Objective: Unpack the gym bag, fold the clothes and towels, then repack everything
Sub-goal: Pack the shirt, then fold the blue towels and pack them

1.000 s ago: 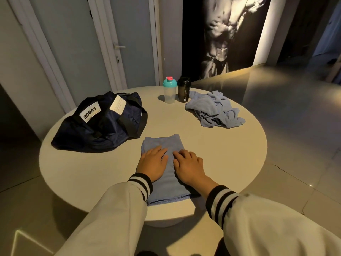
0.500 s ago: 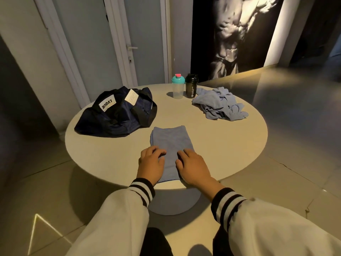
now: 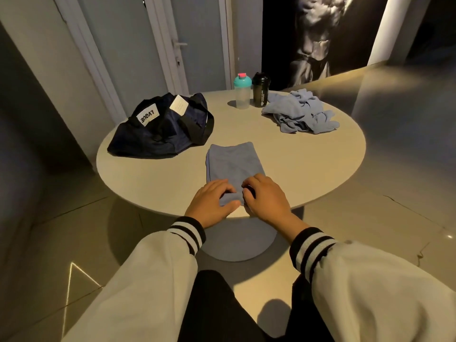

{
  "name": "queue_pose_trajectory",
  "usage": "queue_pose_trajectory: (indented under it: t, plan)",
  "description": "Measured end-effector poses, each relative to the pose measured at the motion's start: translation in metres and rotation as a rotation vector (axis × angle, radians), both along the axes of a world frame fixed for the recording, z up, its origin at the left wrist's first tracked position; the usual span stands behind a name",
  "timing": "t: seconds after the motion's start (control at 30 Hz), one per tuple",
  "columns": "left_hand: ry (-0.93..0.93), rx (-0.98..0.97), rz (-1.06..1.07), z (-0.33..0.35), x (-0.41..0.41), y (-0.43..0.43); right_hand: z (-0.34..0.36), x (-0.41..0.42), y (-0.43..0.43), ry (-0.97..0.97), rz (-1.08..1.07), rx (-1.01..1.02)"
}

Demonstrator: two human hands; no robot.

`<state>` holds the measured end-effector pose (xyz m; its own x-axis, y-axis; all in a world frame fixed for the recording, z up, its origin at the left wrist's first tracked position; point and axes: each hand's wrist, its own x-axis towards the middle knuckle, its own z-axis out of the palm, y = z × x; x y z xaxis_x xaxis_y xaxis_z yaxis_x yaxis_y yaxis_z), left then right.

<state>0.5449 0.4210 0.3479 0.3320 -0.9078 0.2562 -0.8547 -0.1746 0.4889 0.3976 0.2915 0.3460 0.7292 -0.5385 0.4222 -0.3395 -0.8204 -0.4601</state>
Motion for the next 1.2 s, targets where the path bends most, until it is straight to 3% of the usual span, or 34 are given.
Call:
queue_pose_trajectory:
  t: [0.27, 0.43, 0.63, 0.87, 1.1, 1.2]
  plan:
    - [0.167, -0.099, 0.205, 0.013, -0.020, -0.001, 0.010, -0.010, 0.002, -0.053, 0.156, 0.173]
    - [0.262, -0.131, 0.290, 0.022, -0.023, -0.015, 0.018, -0.004, 0.005, -0.034, 0.128, 0.206]
    - [0.340, -0.214, 0.259, 0.024, -0.020, -0.023, 0.027, -0.003, -0.006, -0.154, 0.050, 0.336]
    - [0.674, -0.370, 0.149, 0.021, -0.012, -0.043, 0.043, 0.013, -0.038, -0.198, -0.091, 0.298]
    - [0.512, -0.372, 0.427, 0.023, 0.034, -0.074, 0.051, 0.041, -0.059, -0.487, -0.134, 0.587]
    - [0.480, -0.339, 0.455, 0.015, 0.050, -0.085, 0.037, 0.052, -0.065, -0.503, -0.150, 0.646]
